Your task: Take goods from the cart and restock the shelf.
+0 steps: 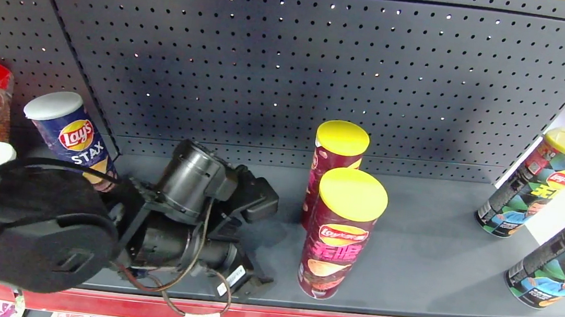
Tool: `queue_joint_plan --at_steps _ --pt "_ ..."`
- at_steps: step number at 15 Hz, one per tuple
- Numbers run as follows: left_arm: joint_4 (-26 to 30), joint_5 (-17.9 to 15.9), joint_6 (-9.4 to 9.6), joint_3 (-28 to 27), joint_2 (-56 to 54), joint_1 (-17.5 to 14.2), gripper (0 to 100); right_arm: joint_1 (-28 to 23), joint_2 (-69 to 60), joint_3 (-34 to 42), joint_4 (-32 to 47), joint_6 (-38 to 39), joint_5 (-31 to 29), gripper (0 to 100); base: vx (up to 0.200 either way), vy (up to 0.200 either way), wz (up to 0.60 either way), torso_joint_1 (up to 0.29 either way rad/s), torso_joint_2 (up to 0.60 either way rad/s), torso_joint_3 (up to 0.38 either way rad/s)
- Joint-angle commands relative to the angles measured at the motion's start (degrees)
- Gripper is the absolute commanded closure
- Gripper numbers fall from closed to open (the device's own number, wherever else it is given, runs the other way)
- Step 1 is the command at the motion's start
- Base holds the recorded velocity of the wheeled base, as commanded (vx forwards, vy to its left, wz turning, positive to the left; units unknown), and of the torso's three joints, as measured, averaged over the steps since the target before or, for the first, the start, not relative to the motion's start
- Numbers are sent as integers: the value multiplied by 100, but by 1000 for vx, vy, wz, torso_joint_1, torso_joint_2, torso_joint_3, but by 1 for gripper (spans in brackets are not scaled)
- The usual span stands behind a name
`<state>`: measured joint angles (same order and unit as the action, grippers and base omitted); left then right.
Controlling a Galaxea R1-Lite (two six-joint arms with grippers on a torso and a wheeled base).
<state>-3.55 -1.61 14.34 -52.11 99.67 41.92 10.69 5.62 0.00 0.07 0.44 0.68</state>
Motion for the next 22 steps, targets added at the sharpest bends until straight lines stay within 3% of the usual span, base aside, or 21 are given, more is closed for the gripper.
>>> queue_joint_plan --at_steps 1,2,6,10,11,13,14,16,18,20,22 --pt "3 12 -10 518 -1072 -185 0 3 1 0 1 0 2 0 0 0 0 0 0 0" --pt "3 12 -19 641 -1363 -185 0 3 1 0 1 0 2 0 0 0 0 0 0 0" --pt "21 20 -10 2074 -3788 -308 0 3 1 0 1 0 2 0 0 0 0 0 0 0" --pt "346 -6 -80 2830 -5572 -1195 0 3 1 0 1 0 2 0 0 0 0 0 0 0" --pt "557 -15 -133 2926 -5986 -1380 0 3 9 0 1 0 2 0 0 0 0 0 0 0" --pt "1348 -24 -221 2970 -7111 -2065 0 3 9 0 1 0 2 0 0 0 0 0 0 0" --pt "1506 -15 -379 2970 -7471 -2294 0 3 9 0 1 0 2 0 0 0 0 0 0 0" --pt "1638 126 -915 3032 -8086 -2786 0 3 1 0 1 0 2 0 0 0 0 0 0 0" --pt "2218 759 -1504 3164 -8763 -3243 0 3 1 0 -7 0 2 0 0 0 0 0 0 0" --pt "2763 1022 -1618 3357 -9422 -3384 0 3 9 0 -7 0 11 0 0 0 0 0 0 0" --pt "2701 1400 -2066 3489 -9405 -3384 0 3 9 0 1 0 2 0 0 0 0 0 0 0"
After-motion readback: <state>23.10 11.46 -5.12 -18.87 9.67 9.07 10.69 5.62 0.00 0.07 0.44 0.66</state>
